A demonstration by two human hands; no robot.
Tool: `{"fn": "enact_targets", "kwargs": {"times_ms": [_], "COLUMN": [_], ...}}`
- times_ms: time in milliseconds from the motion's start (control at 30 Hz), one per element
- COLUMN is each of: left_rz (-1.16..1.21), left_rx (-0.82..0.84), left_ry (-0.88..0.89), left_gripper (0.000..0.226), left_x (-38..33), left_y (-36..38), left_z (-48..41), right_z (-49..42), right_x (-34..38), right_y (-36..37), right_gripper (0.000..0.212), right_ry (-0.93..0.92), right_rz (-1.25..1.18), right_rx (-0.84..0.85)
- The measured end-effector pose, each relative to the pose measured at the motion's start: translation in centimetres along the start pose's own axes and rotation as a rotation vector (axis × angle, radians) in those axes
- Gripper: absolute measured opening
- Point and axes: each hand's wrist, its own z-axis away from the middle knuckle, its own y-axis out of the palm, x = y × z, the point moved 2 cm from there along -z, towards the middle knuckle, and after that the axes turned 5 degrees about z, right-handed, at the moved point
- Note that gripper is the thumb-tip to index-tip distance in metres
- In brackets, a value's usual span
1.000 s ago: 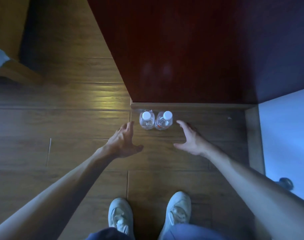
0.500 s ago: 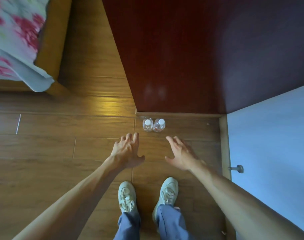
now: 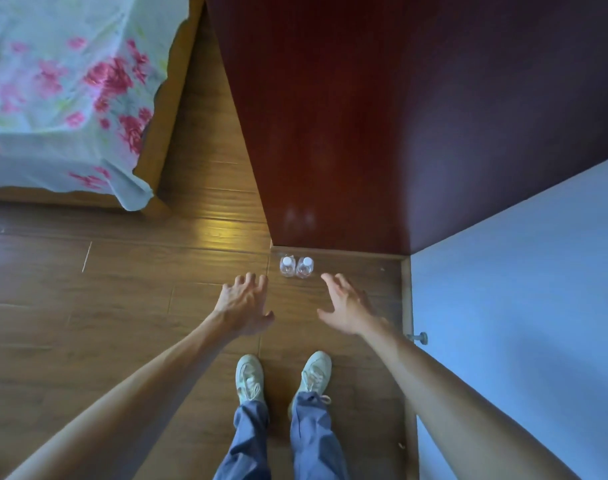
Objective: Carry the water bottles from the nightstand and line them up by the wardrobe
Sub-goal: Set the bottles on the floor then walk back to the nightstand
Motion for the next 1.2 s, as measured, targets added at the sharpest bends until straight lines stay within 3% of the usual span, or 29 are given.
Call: {"fn": "enact_targets", "kwargs": {"times_ms": [633,1200], "left_rz": [0.004,0.062], "left_rx": [-0.231,-0.363], "left_ry": [0.004,0.030], "left_gripper": [0.072,0.063], "left_x": [1.0,18.2], "left_y": [-8.3,-16.2], "left_z": [9.0,14.0], "right_z": [8.3,4.6], "right_x": [3.7,24.0], "right_y": [-9.9,-14.5], "right_gripper": [0.072,0.073], "right_ry": [-0.147,-0.162], "right_rz": [0.117,0.179], "right_rx": [-0.165,-0.352]}}
